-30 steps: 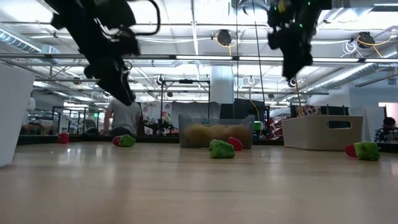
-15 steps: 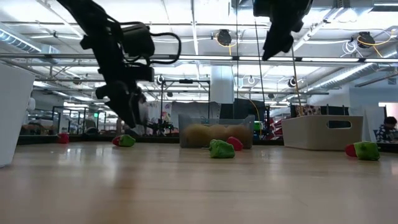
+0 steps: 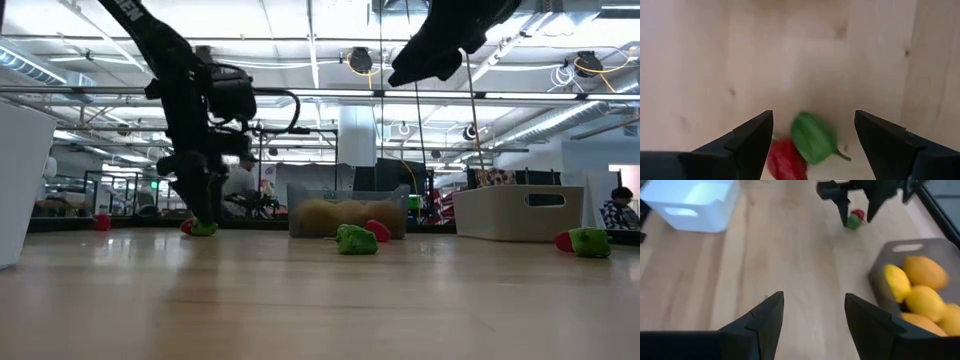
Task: Sort produce into baskets
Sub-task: Put the green pepper into the gray bin
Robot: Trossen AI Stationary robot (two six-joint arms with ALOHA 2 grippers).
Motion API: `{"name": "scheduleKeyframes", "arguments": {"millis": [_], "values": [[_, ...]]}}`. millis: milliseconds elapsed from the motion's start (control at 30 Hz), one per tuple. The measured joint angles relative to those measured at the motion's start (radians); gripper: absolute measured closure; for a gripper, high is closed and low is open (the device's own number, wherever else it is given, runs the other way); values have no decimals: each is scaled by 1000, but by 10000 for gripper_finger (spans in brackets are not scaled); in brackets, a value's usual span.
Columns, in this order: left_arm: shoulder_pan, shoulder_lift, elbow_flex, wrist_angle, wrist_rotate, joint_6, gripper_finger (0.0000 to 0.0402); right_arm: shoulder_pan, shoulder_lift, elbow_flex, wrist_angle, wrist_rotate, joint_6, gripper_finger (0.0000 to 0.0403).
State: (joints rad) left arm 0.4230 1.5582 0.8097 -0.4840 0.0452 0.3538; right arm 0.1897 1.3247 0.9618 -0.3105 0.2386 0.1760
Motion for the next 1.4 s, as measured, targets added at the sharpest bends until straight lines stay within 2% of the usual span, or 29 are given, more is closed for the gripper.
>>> {"name": "scheduleKeyframes", "arguments": {"millis": [133, 500, 1100, 1300, 1400], "values": [[2, 31, 0, -9, 4, 0, 114, 21, 1, -54, 87, -1, 8, 202], [3, 56, 0, -20, 5, -8, 121, 22, 0, -57, 109, -2, 4, 202], [2, 50, -1, -27, 4, -26, 262, 22, 0, -57, 94, -3, 18, 202], [2, 8, 27, -31, -6, -57, 285, 22, 0, -57, 24, -4, 53, 202], [0, -26, 50, -30, 32, -71, 285, 22, 0, -58, -7, -3, 81, 202]]}}
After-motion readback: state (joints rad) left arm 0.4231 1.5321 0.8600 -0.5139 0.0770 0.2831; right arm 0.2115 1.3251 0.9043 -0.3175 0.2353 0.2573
